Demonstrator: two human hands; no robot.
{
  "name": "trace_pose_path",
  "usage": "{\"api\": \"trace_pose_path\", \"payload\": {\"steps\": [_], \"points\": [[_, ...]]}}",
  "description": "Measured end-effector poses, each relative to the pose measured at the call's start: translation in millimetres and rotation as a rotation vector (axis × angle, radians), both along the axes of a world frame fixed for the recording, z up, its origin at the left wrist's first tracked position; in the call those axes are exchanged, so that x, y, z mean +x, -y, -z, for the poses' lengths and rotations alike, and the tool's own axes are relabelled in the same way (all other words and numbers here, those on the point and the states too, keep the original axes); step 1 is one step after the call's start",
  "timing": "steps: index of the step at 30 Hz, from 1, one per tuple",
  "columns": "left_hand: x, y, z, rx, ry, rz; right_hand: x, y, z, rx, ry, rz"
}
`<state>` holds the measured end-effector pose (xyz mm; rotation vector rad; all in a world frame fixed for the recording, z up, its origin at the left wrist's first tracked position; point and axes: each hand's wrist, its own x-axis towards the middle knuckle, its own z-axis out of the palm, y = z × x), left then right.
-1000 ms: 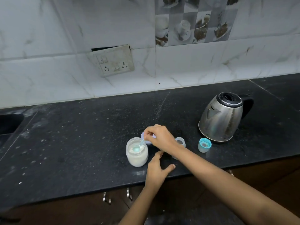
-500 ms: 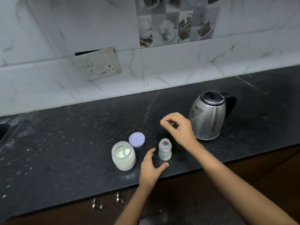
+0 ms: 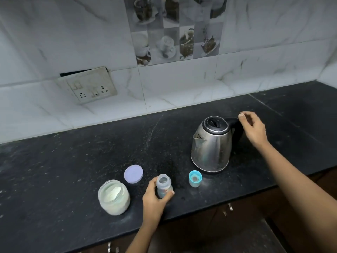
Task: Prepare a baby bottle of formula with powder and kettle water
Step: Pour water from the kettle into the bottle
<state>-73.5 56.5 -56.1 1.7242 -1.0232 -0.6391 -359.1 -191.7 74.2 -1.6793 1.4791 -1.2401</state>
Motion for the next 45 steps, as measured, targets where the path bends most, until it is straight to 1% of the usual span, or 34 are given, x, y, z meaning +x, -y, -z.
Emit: {"api": "trace_pose_path", "payload": {"steps": [3,5,8,11,16,19,26,34,40,45], "points": [[-3,5,-1,-0.006,-0.009,-0.028,-5,15,10,0.194,0.097,-0.116],[-5,9,0,-0.015,-0.013,-0.046,-2,23,15,0.212,0.162,-0.175],[-6,16,-1,-0.028,-0.023,-0.058,7,32,22,0.140,0.233,-0.176],[-7,27,-8,-0.066,-0.031,-0.065,12,38,27,0.069,0.237,-0.153],[-5,48,-25,-0.102,-0.023,-0.045,33,28,7,-0.075,0.257,-0.259],[-3,56,-28,-0.097,-0.011,-0.049,50,25,-7,-0.108,0.208,-0.313],[4,58,-22,-0.025,0.022,-0.133,90,24,-27,-0.174,-0.027,-0.398],[13,50,-20,0.056,0.017,-0.193,129,-1,-44,-0.241,-0.284,-0.375],[14,46,-23,0.072,0.011,-0.196,137,-8,-48,-0.248,-0.334,-0.360],[14,47,-20,0.074,0.010,-0.199,142,-13,-54,-0.259,-0.441,-0.361]]}}
